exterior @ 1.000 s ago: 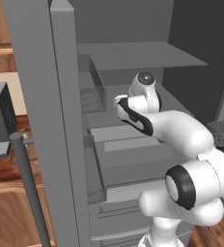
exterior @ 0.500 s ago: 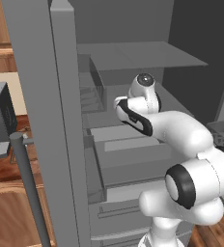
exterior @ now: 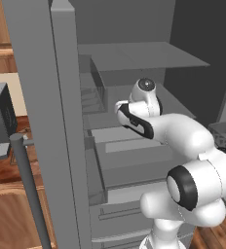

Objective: Retrieve a lemon from the fridge and place it on the cutting board with the fish.

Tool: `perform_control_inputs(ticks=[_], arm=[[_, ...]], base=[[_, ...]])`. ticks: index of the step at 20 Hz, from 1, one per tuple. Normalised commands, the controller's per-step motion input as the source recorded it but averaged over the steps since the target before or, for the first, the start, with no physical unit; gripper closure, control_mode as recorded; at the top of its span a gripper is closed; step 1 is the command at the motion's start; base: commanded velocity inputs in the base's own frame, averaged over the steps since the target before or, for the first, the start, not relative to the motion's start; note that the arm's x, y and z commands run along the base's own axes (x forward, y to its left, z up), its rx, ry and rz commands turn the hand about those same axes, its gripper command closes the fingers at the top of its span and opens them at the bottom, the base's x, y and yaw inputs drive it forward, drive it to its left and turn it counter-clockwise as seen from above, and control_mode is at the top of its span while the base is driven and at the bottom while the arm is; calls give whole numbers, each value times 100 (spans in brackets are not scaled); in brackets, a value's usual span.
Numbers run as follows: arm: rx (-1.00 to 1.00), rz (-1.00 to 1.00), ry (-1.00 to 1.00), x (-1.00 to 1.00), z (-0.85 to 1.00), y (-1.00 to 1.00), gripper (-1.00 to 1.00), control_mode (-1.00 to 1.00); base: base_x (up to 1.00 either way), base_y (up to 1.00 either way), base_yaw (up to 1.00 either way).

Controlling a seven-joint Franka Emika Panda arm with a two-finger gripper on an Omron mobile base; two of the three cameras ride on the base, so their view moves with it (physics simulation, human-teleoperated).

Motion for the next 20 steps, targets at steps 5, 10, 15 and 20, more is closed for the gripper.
perform_control_inputs(ticks=[5, 10, 15, 20], arm=[[0, 0, 0, 1, -4, 0, -100, -100], [0, 0, 0, 5, -6, 0, -100, -100], [0, 0, 0, 9, -8, 0, -100, -100], [0, 0, 0, 12, -6, 0, -100, -100]], base=[[0, 0, 0], [0, 0, 0], [0, 0, 0], [0, 0, 0]])
